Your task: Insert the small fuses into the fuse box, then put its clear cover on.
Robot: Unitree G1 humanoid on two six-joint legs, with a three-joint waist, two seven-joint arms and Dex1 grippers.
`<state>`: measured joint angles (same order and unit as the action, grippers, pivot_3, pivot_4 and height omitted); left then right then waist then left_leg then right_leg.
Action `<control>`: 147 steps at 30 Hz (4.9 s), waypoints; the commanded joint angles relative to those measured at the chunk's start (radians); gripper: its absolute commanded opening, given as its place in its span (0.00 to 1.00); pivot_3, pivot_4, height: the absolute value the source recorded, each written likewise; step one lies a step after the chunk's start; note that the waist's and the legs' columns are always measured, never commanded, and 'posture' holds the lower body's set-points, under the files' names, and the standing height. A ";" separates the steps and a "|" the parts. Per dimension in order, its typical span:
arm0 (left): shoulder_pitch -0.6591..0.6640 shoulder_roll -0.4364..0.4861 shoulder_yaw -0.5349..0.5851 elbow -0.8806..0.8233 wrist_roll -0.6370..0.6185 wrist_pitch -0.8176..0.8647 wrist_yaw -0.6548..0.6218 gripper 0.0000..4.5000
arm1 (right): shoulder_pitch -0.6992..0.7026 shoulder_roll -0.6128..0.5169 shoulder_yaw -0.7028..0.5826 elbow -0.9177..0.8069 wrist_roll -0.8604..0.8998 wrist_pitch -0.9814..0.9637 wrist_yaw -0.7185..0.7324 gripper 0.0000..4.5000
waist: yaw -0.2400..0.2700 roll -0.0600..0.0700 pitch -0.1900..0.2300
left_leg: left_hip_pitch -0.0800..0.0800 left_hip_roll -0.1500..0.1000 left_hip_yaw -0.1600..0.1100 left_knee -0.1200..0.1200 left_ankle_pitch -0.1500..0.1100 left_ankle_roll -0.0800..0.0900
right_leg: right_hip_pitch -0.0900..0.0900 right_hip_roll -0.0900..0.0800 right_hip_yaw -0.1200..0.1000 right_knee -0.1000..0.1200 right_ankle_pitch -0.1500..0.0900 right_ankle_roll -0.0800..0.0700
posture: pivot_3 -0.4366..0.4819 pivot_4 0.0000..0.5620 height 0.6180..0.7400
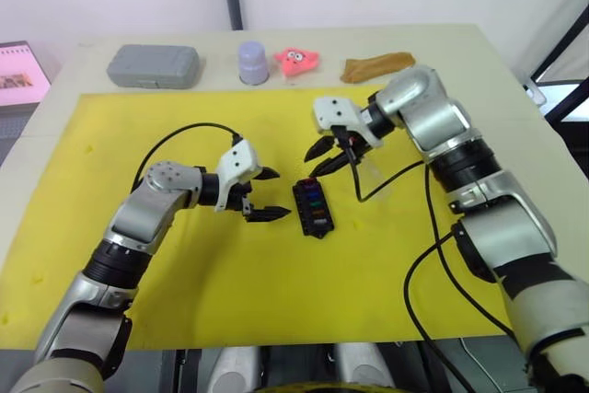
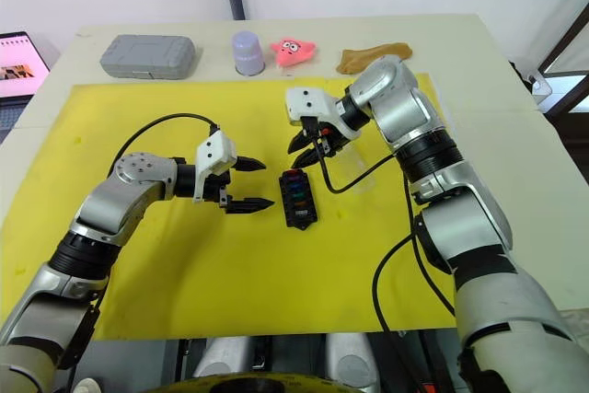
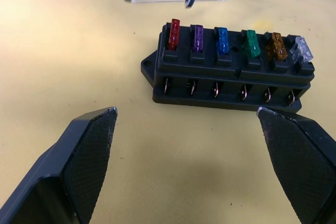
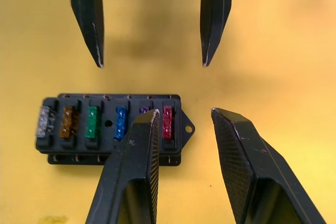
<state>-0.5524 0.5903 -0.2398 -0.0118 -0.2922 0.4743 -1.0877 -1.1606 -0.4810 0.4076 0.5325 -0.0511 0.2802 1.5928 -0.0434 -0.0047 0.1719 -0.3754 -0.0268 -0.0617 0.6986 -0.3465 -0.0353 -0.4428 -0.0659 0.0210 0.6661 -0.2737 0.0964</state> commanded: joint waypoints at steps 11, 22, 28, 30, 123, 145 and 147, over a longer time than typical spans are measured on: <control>-0.011 0.014 0.032 -0.020 -0.007 -0.006 -0.008 1.00 | 0.090 -0.017 -0.059 -0.123 0.078 0.017 -0.048 0.01 | 0.000 0.000 0.000 | 0.000 0.000 0.000 0.000 0.000 0.000 | 0.000 0.000 0.000 0.000 0.000 0.000 | 0.48 0.27 1.00; -0.012 0.014 0.031 -0.018 -0.006 -0.007 -0.009 1.00 | 0.112 -0.018 -0.037 -0.076 0.055 -0.009 -0.072 0.01 | 0.000 0.000 0.000 | 0.000 0.000 0.000 0.000 0.000 0.000 | 0.000 0.000 0.000 0.000 0.000 0.000 | 0.48 0.27 1.00; -0.012 0.015 0.031 -0.019 -0.005 -0.006 -0.008 1.00 | 0.135 -0.021 -0.013 -0.042 0.031 -0.039 -0.078 0.01 | 0.000 0.000 0.000 | 0.000 0.000 0.000 0.000 0.000 0.000 | 0.000 0.000 0.000 0.000 0.000 0.000 | 0.48 0.27 1.00; -0.012 0.015 0.030 -0.019 -0.005 -0.006 -0.008 1.00 | 0.139 -0.020 -0.007 -0.021 0.016 -0.055 -0.085 0.01 | 0.000 0.000 0.000 | 0.000 0.000 0.000 0.000 0.000 0.000 | 0.000 0.000 0.000 0.000 0.000 0.000 | 0.48 0.27 1.00; 0.179 0.182 0.174 -0.405 -0.205 0.161 0.089 1.00 | 0.360 -0.242 -0.307 -0.958 0.634 1.334 -1.030 0.99 | 0.028 -0.001 -0.001 | 0.001 0.001 0.001 -0.001 -0.002 0.003 | 0.002 0.001 0.001 -0.001 0.000 0.000 | 0.48 0.27 1.00; -0.066 -0.013 0.015 -0.340 -0.173 0.177 0.113 1.00 | 0.405 -0.267 -0.267 -0.882 0.640 1.318 -1.140 0.99 | 0.029 -0.001 -0.001 | 0.001 0.001 0.001 0.000 -0.001 0.002 | 0.002 0.002 0.001 -0.001 0.000 0.000 | 0.48 0.27 1.00; -0.068 -0.025 0.006 -0.340 -0.167 0.179 0.116 1.00 | 0.421 -0.254 -0.264 -0.871 0.633 1.311 -1.143 0.99 | 0.029 -0.001 -0.001 | 0.001 0.001 0.001 0.000 -0.001 0.002 | 0.002 0.001 0.001 -0.001 0.000 0.000 | 0.48 0.27 1.00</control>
<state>-0.5992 0.5742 -0.2247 -0.3336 -0.4640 0.6621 -0.9749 -0.7400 -0.7426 0.1513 -0.3377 0.5961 1.6033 0.4549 -0.0147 -0.0062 0.1711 -0.3749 -0.0260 -0.0609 0.6985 -0.3477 -0.0331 -0.4405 -0.0644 0.0220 0.6648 -0.2737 0.0963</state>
